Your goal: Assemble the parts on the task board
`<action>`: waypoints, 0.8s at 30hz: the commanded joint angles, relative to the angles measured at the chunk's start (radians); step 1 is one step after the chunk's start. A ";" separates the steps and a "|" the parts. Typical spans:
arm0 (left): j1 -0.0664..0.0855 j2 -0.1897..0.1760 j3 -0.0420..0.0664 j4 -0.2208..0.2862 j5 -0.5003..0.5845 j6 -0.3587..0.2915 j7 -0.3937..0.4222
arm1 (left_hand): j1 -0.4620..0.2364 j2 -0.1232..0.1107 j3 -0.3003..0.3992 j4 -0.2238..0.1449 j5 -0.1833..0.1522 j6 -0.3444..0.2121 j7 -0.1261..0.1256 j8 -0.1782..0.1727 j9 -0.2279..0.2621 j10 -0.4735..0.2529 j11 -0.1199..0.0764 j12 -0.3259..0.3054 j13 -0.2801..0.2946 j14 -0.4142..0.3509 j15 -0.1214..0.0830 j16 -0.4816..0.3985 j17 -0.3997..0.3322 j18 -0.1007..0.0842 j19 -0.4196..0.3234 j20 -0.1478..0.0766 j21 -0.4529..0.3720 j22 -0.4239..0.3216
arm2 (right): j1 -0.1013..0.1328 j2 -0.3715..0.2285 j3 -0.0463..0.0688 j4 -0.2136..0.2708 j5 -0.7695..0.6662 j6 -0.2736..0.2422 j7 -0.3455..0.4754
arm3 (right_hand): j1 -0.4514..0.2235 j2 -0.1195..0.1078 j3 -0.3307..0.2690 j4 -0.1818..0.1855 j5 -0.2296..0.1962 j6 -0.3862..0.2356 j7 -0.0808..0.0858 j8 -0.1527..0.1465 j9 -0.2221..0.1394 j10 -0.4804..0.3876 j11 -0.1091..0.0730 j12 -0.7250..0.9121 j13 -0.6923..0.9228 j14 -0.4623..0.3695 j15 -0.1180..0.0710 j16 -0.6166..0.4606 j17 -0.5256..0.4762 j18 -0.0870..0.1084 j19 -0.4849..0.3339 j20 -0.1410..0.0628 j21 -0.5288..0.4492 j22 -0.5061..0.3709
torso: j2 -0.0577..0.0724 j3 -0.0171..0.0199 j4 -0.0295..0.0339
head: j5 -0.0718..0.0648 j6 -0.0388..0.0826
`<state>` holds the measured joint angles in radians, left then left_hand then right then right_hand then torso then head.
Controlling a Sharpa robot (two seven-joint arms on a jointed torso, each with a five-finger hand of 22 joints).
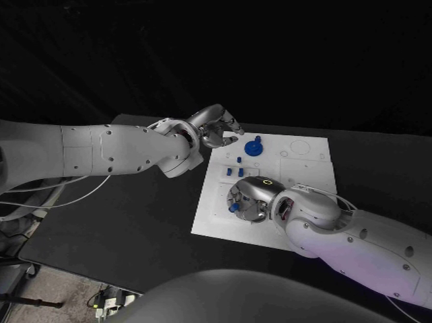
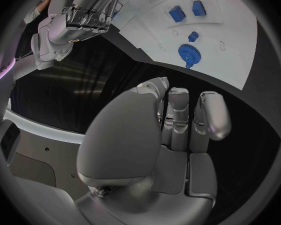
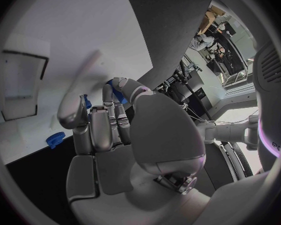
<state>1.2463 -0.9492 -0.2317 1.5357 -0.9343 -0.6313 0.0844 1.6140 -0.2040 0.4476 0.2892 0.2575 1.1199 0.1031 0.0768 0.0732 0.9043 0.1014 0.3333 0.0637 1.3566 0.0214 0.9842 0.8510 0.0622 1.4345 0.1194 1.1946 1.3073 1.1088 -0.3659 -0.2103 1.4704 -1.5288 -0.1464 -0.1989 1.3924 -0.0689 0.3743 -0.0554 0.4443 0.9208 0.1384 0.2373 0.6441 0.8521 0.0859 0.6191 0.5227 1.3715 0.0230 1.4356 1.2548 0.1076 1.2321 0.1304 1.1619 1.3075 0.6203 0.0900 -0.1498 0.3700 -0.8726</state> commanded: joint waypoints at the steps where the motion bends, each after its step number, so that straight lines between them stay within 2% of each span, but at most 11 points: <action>1: 0.000 0.002 0.001 0.001 -0.003 0.013 -0.001 | -0.007 0.001 0.005 0.001 0.001 -0.004 0.005 -0.006 0.001 0.004 0.005 0.002 -0.001 -0.007 -0.003 -0.006 -0.001 0.012 -0.006 -0.001 -0.005 0.165 | -0.003 -0.003 -0.002 0.003 -0.019 0.041 -0.015 | -0.002 -0.008 0.000 -0.007 -0.007 -0.003 0.000 -0.007 0.000 -0.007 0.000 -0.002 0.002 -0.007 0.000 -0.006 -0.002 -0.002 -0.005 0.000 -0.004 0.122 | 0.000 0.0001 -0.0001 | 0.002 0.000; 6: 0.000 0.003 0.001 0.001 0.003 0.015 -0.002 | -0.007 0.001 0.005 0.001 0.001 -0.004 0.005 -0.006 0.001 0.004 0.005 0.002 -0.001 -0.007 -0.003 -0.006 -0.001 0.012 -0.006 -0.001 -0.005 0.165 | -0.003 -0.007 -0.002 0.005 -0.020 0.045 -0.020 | -0.004 -0.009 0.001 -0.009 -0.009 -0.006 -0.001 -0.013 -0.002 -0.022 0.004 0.001 0.009 -0.016 0.003 -0.010 -0.010 0.001 -0.016 0.002 -0.016 0.119 | 0.000 -0.0001 -0.0004 | 0.000 0.000; 9: 0.000 0.003 0.001 0.000 0.004 0.016 -0.003 | -0.007 0.001 0.005 0.001 0.001 -0.004 0.005 -0.006 0.001 0.004 0.005 0.002 -0.001 -0.007 -0.003 -0.006 -0.001 0.012 -0.006 -0.001 -0.005 0.165 | -0.003 -0.008 -0.002 0.006 -0.021 0.044 -0.022 | -0.009 -0.010 0.000 -0.009 -0.023 -0.033 -0.002 -0.032 -0.008 -0.041 0.011 0.004 0.016 -0.021 0.009 -0.011 -0.014 0.001 -0.022 0.006 -0.023 0.117 | 0.000 0.0002 -0.0004 | 0.000 0.000; 14: -0.001 0.004 0.001 0.000 0.005 0.017 -0.004 | -0.007 0.001 0.007 0.001 0.001 -0.005 0.005 -0.006 0.000 0.004 0.006 0.001 -0.001 -0.008 -0.003 -0.006 -0.002 0.012 -0.006 0.000 -0.005 0.165 | -0.004 -0.007 -0.002 0.006 -0.021 0.039 -0.020 | -0.026 -0.020 0.000 -0.002 -0.096 -0.173 -0.015 -0.124 -0.056 -0.098 0.030 0.011 0.036 -0.031 0.029 -0.013 -0.023 0.004 -0.035 0.021 -0.041 0.112 | 0.000 0.0004 0.0000 | -0.001 0.000; 16: -0.001 0.004 0.001 0.000 0.005 0.017 -0.005 | -0.007 0.001 0.007 0.001 0.001 -0.005 0.005 -0.006 0.000 0.004 0.006 0.001 -0.001 -0.008 -0.003 -0.006 -0.002 0.012 -0.006 0.000 -0.005 0.165 | -0.004 -0.008 -0.002 0.007 -0.021 0.036 -0.018 | -0.034 -0.023 -0.005 0.003 -0.122 -0.207 -0.022 -0.148 -0.074 -0.117 0.035 0.017 0.044 -0.034 0.033 -0.013 -0.026 0.005 -0.038 0.028 -0.047 0.111 | 0.000 0.0001 0.0002 | -0.002 0.000; 20: -0.001 0.005 0.001 0.000 0.006 0.018 -0.006 | -0.007 0.001 0.007 0.001 0.001 -0.005 0.005 -0.006 0.000 0.004 0.006 0.001 -0.001 -0.008 -0.003 -0.006 -0.002 0.012 -0.006 0.000 -0.005 0.165 | -0.004 -0.011 -0.002 0.008 -0.021 0.018 -0.009 | -0.044 -0.025 -0.014 0.012 -0.152 -0.226 -0.028 -0.162 -0.092 -0.138 0.040 0.026 0.055 -0.035 0.037 -0.011 -0.027 0.005 -0.038 0.034 -0.052 0.110 | 0.000 0.0002 0.0001 | -0.001 0.000; 24: -0.001 0.005 0.001 0.000 0.006 0.020 -0.008 | -0.007 0.001 0.008 0.001 0.001 -0.005 0.006 -0.006 0.000 0.004 0.006 0.001 -0.001 -0.008 -0.003 -0.007 -0.002 0.012 -0.006 0.000 -0.005 0.165 | -0.004 -0.015 -0.002 0.012 -0.016 0.001 -0.002 | -0.046 -0.025 -0.017 0.015 -0.161 -0.229 -0.029 -0.164 -0.097 -0.139 0.041 0.031 0.059 -0.033 0.038 -0.009 -0.023 0.005 -0.036 0.035 -0.051 0.111 | 0.000 0.0002 0.0000 | 0.000 0.000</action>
<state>1.2449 -0.9465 -0.2317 1.5342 -0.9325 -0.6244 0.0786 1.6140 -0.2040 0.4503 0.2920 0.2575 1.1161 0.1068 0.0768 0.0732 0.9043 0.1014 0.3333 0.0637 1.3566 0.0213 0.9842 0.8502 0.0622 1.4345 0.1194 1.1946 1.3080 1.1056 -0.3797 -0.2121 1.4794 -1.5350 -0.1345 -0.2094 1.3566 -0.0936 0.3574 -0.0439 0.2865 0.6999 0.1107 0.0787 0.5478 0.7181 0.1271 0.6452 0.5811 1.3396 0.0554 1.4242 1.2303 0.1076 1.1947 0.1608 1.1132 1.3075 0.6205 0.0901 -0.1498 0.3694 -0.8726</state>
